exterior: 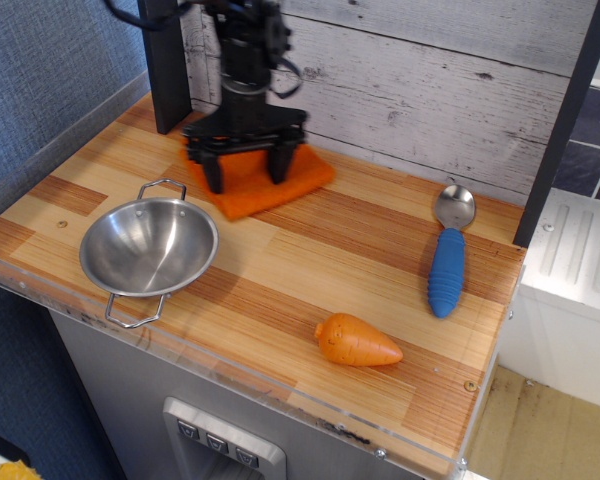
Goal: Move the orange towel to the left of the blue spoon
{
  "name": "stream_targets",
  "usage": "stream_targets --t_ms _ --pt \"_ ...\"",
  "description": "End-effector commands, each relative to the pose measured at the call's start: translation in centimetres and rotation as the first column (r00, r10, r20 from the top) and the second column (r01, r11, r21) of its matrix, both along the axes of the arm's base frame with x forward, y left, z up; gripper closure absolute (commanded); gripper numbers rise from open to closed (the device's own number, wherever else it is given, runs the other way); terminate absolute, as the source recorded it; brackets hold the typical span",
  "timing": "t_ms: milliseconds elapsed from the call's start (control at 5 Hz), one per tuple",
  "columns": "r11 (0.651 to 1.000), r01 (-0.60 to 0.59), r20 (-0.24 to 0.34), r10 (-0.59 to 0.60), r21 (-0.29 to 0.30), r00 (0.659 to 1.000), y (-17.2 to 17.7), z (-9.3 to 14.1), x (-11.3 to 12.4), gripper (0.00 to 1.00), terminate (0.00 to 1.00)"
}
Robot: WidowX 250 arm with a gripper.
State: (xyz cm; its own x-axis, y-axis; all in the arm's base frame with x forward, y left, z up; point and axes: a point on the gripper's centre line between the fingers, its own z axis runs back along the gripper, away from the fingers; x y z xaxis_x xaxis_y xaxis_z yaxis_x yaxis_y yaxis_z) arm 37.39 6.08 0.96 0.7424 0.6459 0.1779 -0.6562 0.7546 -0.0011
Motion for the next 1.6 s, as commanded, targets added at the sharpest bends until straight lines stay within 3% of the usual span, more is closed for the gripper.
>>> stream_targets --t_ms 0,400,1000,1400 --pt "0.988 0.155 0.051 -0.153 -0.028 0.987 -7.2 1.6 -1.0 0.00 0.00" --pt "0.962 0.266 0.059 -0.263 -0.052 0.963 -12.0 2.1 -2.8 0.00 0.00" --pt "0.981 0.194 0.115 -0.190 -0.021 0.975 -9.5 4.4 -2.0 0.00 0.00" --pt "0.991 0.135 0.182 -0.135 0.015 0.974 -9.1 8.1 -1.9 0.00 0.00"
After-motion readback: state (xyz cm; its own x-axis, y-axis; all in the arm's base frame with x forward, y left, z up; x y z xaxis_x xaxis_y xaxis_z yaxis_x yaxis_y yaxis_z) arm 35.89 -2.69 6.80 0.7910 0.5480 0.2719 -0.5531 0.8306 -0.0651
